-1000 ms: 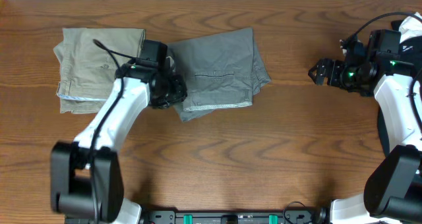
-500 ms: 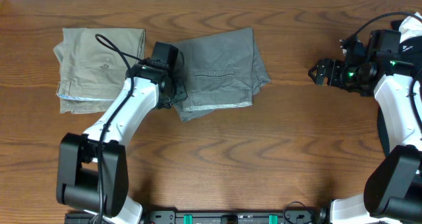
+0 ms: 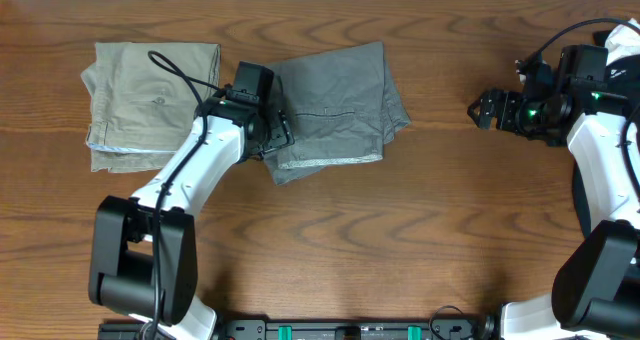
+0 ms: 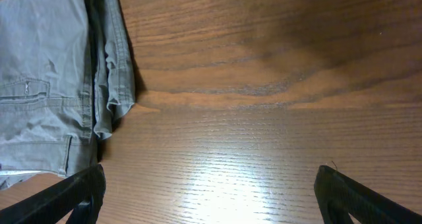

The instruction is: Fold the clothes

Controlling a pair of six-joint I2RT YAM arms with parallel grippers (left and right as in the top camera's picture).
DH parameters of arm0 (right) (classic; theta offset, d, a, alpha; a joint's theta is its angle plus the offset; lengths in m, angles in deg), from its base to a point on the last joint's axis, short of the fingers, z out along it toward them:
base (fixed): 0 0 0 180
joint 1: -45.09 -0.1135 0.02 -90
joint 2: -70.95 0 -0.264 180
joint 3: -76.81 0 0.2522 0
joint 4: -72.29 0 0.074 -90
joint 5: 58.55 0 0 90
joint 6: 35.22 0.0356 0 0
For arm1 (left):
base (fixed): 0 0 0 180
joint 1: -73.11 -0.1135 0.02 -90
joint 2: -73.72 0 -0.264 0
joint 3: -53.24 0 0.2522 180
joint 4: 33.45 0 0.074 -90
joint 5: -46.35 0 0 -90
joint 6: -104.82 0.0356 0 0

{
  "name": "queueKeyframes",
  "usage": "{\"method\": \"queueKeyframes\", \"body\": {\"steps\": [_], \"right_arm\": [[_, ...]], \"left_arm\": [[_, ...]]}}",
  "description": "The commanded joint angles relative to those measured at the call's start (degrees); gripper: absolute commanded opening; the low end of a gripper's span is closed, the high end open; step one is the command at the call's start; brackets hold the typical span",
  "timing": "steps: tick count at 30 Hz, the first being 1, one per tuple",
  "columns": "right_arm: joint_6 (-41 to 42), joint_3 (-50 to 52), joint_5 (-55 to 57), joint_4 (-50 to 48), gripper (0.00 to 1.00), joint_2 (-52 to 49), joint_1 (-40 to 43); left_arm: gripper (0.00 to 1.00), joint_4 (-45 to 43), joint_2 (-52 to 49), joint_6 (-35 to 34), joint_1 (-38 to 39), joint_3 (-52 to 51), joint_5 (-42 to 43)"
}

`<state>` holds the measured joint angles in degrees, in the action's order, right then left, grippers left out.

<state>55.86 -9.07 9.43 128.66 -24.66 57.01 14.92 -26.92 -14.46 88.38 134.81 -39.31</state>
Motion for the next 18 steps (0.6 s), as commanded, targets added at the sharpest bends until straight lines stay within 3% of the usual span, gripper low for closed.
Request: {"method": "queueKeyframes", "body": {"steps": [1, 5, 18], "right_arm": [[0.6, -0.2, 0.0, 0.0, 0.99, -0.1, 0.1], [0.6, -0.2, 0.0, 0.0, 0.99, -0.1, 0.1], [0.6, -0.2, 0.0, 0.0, 0.99, -0.1, 0.1]], "left_arm": [[0.79, 0.0, -2.5, -0.2, 0.7, -0.3, -0.1], [0.87, -1.0, -5.1, -0.2, 2.0, -0.3, -0.1], [0.90, -2.2, -10.6, -0.2, 3.7, -0.3, -0.1]]}}
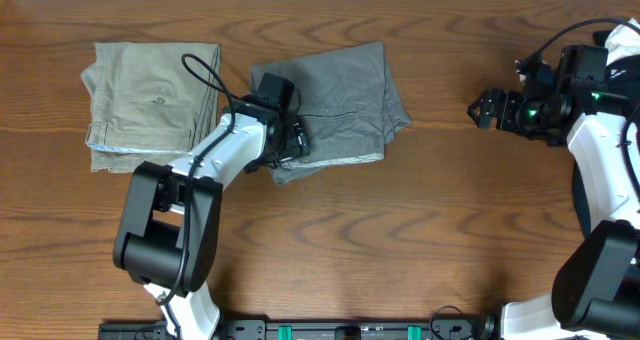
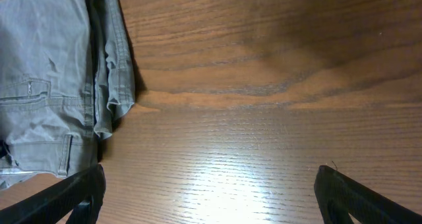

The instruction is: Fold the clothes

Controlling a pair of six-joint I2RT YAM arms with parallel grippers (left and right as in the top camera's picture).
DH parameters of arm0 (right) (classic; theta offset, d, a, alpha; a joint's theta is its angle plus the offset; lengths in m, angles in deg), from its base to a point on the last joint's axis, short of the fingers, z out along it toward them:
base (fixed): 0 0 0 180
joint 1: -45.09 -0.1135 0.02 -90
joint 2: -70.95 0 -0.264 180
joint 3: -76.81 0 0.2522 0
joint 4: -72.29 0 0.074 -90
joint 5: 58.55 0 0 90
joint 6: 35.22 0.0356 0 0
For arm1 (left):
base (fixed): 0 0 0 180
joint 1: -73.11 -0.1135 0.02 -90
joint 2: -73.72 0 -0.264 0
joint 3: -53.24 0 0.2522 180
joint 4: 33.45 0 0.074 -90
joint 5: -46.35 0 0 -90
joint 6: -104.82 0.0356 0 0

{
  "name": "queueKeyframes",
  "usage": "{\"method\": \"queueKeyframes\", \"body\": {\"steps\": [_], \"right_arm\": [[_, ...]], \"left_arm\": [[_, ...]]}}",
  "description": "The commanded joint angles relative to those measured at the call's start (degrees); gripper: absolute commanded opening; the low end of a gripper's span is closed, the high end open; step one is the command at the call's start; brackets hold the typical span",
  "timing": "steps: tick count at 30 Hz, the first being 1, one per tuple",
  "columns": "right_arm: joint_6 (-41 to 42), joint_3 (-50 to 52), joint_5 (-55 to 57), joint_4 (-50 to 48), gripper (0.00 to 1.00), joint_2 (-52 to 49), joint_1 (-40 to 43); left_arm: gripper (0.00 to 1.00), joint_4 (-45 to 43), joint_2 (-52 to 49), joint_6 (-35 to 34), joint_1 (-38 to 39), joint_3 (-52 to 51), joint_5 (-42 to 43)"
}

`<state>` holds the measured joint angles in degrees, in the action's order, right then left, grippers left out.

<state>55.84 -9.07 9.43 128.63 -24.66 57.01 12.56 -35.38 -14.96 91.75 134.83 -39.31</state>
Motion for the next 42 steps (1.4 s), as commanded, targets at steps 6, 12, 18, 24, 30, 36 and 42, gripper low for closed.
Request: {"method": "queueKeyframes", "body": {"steps": [6, 12, 18, 24, 30, 36, 42], "right_arm": [[0.6, -0.2, 0.0, 0.1, 0.99, -0.1, 0.1], [0.6, -0.2, 0.0, 0.1, 0.99, -0.1, 0.1], [0.6, -0.2, 0.0, 0.1, 0.99, -0.1, 0.1], [0.6, -0.2, 0.0, 0.1, 0.99, -0.1, 0.1], [0.6, -0.2, 0.0, 0.1, 0.99, -0.1, 0.1], [0.6, -0.2, 0.0, 0.1, 0.99, -0.1, 0.1], [0.6, -0.2, 0.0, 0.1, 0.99, -0.1, 0.1]], "left_arm": [[0.90, 0.0, -2.2, 0.3, 0.4, -0.3, -0.1], [0.90, 0.0, -2.2, -1.4, 0.4, -0.3, -0.1], [0.90, -1.2, -2.2, -4.4, 0.4, -0.5, -0.1], [0.77, -3.1, -2.2, -4.7, 0.5, -1.5, -0.1], [0.68, -3.5, -2.2, -4.9, 0.5, -2.1, -0.1], [0.48, -3.8, -2.2, -4.9, 0.5, -2.1, -0.1], [0.33, -4.3, -2.2, -4.9, 0.5, -2.1, -0.1]]}}
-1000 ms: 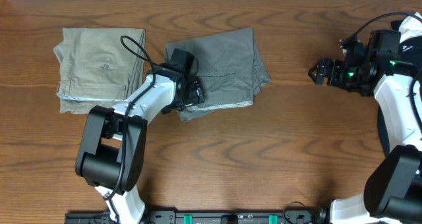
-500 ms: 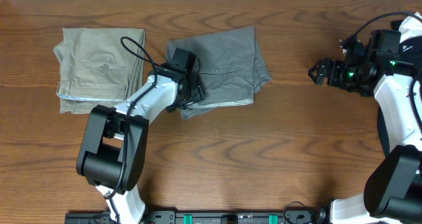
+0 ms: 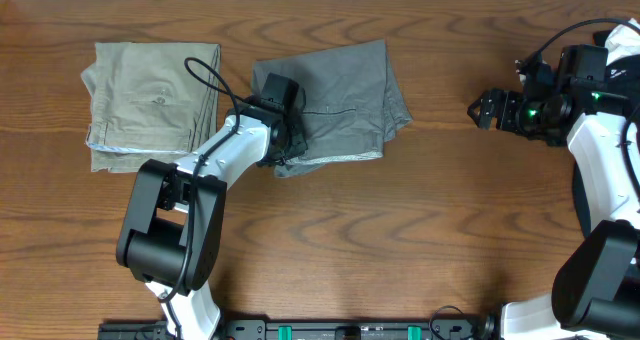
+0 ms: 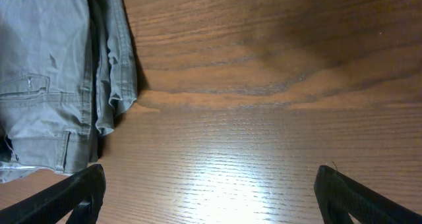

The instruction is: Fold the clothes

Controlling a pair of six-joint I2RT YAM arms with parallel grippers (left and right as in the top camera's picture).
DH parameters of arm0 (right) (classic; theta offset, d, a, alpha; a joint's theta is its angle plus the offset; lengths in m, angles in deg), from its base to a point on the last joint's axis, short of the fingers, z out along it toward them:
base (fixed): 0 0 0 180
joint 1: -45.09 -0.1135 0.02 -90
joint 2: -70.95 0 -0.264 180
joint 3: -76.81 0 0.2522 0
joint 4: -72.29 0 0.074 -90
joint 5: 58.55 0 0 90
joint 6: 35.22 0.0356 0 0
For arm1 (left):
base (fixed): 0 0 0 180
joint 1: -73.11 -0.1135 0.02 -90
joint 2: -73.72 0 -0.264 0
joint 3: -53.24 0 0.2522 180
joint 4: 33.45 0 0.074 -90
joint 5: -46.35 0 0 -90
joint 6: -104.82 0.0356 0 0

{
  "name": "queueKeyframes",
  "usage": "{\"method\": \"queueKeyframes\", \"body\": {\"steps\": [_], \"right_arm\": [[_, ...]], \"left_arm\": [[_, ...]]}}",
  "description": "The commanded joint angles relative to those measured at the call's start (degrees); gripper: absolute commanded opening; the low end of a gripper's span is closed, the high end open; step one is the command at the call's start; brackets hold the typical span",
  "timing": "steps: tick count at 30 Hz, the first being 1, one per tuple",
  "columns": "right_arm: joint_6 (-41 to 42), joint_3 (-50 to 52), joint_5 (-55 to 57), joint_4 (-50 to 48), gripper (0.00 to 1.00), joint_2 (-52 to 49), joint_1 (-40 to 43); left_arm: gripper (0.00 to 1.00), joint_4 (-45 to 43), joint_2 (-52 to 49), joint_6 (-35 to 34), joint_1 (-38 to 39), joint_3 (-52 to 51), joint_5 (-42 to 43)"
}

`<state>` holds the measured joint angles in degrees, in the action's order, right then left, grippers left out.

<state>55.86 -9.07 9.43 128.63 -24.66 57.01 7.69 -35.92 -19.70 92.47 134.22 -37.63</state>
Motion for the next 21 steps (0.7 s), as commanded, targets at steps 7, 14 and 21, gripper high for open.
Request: {"method": "queueKeyframes", "body": {"steps": [7, 14, 21], "right_arm": [[0.6, -0.2, 0.0, 0.1, 0.99, -0.1, 0.1], [0.6, -0.2, 0.0, 0.1, 0.99, -0.1, 0.1], [0.6, -0.2, 0.0, 0.1, 0.99, -0.1, 0.1]], "left_arm": [[0.09, 0.3, -1.6, -0.1, -0.2, -1.4, -1.8], [0.06, -2.3, -1.6, 0.4, -0.2, -1.4, -1.8], [0.62, -1.2, -0.5, 0.7, -0.3, -1.0, -1.7]]}}
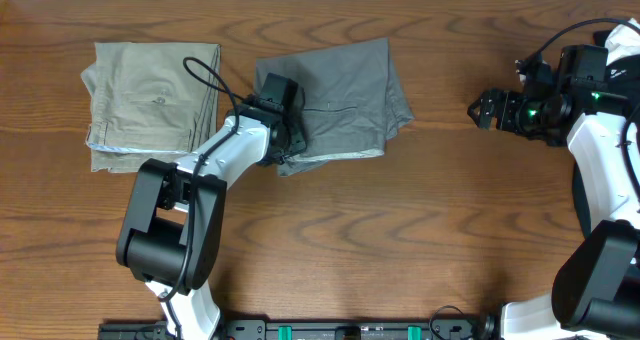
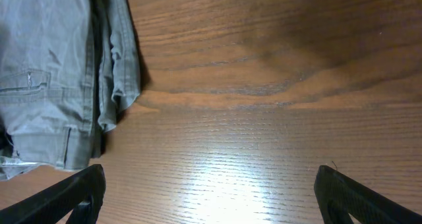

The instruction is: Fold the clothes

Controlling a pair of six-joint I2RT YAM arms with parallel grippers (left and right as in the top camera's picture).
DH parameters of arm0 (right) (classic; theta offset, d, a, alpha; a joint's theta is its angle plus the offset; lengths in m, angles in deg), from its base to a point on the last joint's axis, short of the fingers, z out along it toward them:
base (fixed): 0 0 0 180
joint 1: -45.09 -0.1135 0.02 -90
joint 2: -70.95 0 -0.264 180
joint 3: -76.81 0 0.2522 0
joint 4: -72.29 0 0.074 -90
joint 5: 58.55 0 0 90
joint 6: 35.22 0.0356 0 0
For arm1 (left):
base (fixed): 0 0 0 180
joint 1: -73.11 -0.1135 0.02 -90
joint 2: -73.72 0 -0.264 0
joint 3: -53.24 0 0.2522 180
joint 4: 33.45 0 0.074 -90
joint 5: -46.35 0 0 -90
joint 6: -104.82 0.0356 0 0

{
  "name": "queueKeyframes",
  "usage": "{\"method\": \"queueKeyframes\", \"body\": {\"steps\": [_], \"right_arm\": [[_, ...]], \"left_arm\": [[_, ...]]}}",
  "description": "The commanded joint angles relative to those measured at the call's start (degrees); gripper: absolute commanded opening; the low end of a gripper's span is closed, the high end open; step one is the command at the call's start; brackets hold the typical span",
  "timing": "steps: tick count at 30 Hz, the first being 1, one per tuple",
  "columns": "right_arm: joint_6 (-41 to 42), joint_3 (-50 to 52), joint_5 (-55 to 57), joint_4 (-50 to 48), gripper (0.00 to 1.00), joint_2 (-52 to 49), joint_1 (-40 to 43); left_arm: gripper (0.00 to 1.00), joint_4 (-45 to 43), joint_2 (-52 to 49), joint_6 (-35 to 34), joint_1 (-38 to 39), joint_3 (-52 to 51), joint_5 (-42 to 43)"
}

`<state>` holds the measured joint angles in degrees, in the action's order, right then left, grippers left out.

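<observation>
Grey folded trousers (image 1: 345, 100) lie at the table's middle back; their right edge also shows in the right wrist view (image 2: 53, 72). Khaki folded trousers (image 1: 150, 100) lie to their left. My left gripper (image 1: 285, 138) rests on the grey trousers' lower left corner. Its fingers are dark against the cloth, so their state is unclear. My right gripper (image 1: 482, 110) hovers at the far right, well clear of the cloth. It stands wide open (image 2: 211, 197) over bare wood, with nothing between its fingers (image 2: 66, 194).
The wooden table (image 1: 400, 240) stretches in front of both garments. A black cable (image 1: 205, 80) loops from the left arm over the khaki trousers' right edge. The table's back edge runs close behind the clothes.
The grey trousers have shifted slightly toward the back and right, with the left gripper still on their lower left corner. The right arm has not moved.
The left gripper first stood at the grey trousers' left edge. Then it lay further right, on the cloth's lower left part. Since then the garment has crept rightward and toward the back at each moment. The right gripper has hung open at the far right throughout.
</observation>
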<state>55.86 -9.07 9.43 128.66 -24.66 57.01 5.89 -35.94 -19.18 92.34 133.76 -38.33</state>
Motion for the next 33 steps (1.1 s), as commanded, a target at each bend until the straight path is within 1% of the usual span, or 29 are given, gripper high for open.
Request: {"method": "queueKeyframes", "body": {"steps": [1, 4, 9, 13, 15, 22, 28, 33], "right_arm": [[0.6, -0.2, 0.0, 0.0, 0.99, -0.1, 0.1], [0.6, -0.2, 0.0, 0.0, 0.99, -0.1, 0.1], [0.6, -0.2, 0.0, 0.0, 0.99, -0.1, 0.1], [0.6, -0.2, 0.0, 0.0, 0.99, -0.1, 0.1], [0.6, -0.2, 0.0, 0.0, 0.99, -0.1, 0.1], [0.6, -0.2, 0.0, 0.0, 0.99, -0.1, 0.1], [0.6, -0.2, 0.0, 0.0, 0.99, -0.1, 0.1], [0.6, -0.2, 0.0, 0.0, 0.99, -0.1, 0.1]], "left_arm": [[0.67, 1.1, 0.0, 1.0, -0.2, -0.2, -1.0], [0.76, 2.2, 2.9, 2.3, -0.2, 0.5, -1.0], [0.83, 2.6, 9.0, 2.2, -0.2, 0.6, -0.7], [0.89, 2.7, 11.2, 1.7, -0.2, 0.6, 2.1], [0.89, 3.0, 11.0, 0.3, -0.1, 0.6, 3.3], [0.90, 3.2, 7.7, -2.1, 0.1, 0.4, 3.2], [0.90, 0.3, 2.8, -2.4, 1.5, 0.4, 3.0], [0.89, 0.1, 0.4, -2.3, 2.4, 0.4, 3.0]]}}
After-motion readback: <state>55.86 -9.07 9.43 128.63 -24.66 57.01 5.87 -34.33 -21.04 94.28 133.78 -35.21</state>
